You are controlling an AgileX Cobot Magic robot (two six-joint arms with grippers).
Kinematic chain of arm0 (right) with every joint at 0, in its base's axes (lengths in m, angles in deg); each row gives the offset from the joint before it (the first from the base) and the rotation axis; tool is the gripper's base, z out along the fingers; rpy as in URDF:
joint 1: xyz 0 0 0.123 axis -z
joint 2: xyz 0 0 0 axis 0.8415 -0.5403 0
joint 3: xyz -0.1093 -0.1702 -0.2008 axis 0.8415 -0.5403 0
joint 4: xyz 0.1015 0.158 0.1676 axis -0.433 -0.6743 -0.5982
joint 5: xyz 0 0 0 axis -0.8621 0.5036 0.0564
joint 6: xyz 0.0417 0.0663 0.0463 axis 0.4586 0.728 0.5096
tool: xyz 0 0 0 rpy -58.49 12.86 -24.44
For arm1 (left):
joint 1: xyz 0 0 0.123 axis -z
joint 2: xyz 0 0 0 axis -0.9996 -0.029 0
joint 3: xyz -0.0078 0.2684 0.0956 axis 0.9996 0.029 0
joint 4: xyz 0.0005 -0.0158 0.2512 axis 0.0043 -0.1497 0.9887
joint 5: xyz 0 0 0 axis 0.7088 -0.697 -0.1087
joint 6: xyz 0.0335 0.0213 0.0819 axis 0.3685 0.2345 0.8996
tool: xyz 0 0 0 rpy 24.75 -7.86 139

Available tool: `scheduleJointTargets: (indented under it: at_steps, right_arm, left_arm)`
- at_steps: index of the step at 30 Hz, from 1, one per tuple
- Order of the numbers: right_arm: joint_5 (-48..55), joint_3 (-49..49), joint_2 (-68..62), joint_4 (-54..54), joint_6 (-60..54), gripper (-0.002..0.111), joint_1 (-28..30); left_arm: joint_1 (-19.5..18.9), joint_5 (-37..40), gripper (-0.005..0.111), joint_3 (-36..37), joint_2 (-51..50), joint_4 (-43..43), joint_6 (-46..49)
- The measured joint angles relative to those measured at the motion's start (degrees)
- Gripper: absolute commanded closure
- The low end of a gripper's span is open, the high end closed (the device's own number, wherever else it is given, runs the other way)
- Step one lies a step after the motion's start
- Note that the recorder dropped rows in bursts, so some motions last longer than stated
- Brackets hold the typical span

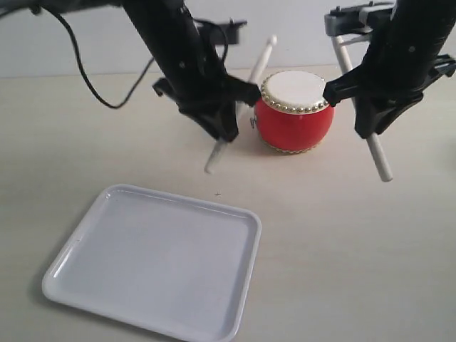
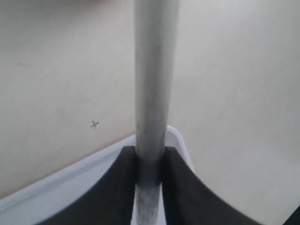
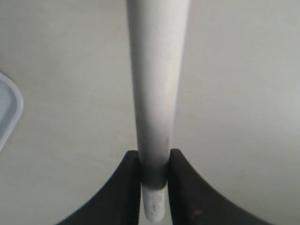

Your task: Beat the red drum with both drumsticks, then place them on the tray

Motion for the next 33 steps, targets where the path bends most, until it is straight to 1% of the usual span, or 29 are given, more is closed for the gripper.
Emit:
scheduleJointTargets:
  at_steps: [6,9,11,14,16,17,19,20,23,25,30,33]
  right_arm:
    - [-0.10,-2.71,-12.42,-5.20,0.00,0.108,0.00]
    - [-0.10,-1.82,-11.07,-5.33,-0.23,0.108,0.00]
    - [-0.48,0.48,-4.37,-4.77,-0.65,0.108,0.00]
    - [-0.52,2.27,3.82,-4.66,-1.87,0.108,0.00]
    - [-0.40,2.38,6.62,-4.66,-2.21,0.108,0.00]
    - [-0.29,2.38,7.92,-4.42,-2.36,0.108,0.00]
    - [-0.17,2.38,8.26,-4.15,-2.47,0.108,0.00]
    - [-0.17,2.38,8.10,-4.06,-2.47,0.108,0.00]
    - [-0.07,2.38,5.58,-4.17,-2.59,0.108,0.00]
    - [-0.07,2.38,0.41,-4.29,-2.58,0.108,0.00]
    - [-0.07,2.38,-12.31,-6.54,-2.58,0.108,0.00]
    - [-0.07,2.27,-17.46,-7.49,-2.58,0.108,0.00]
  left_arm:
    - [-2.05,0.00,0.107,-0.22,12.05,3.42,0.00]
    - [-2.40,0.12,0.107,1.23,12.38,3.02,0.21]
    - [-1.86,0.21,0.107,1.84,8.07,0.85,0.89]
    - [0.43,0.21,0.107,0.62,-0.73,-1.04,1.50]
    - [1.73,0.21,0.107,-0.92,-5.59,-1.80,1.53]
    - [2.56,0.11,0.107,-2.19,-9.55,-3.30,1.00]
    - [2.47,-0.16,0.107,-2.74,-13.00,-5.05,0.59]
    - [2.24,-0.16,0.107,-2.91,-13.18,-5.08,0.59]
    - [0.88,-0.03,0.107,-3.56,-10.55,-5.64,0.34]
    - [0.09,-0.14,0.107,-3.66,-5.71,-6.14,0.20]
    - [-0.06,-0.04,0.107,-3.78,4.31,-4.38,0.20]
    - [-0.06,-0.04,0.107,-3.99,8.44,-2.35,0.20]
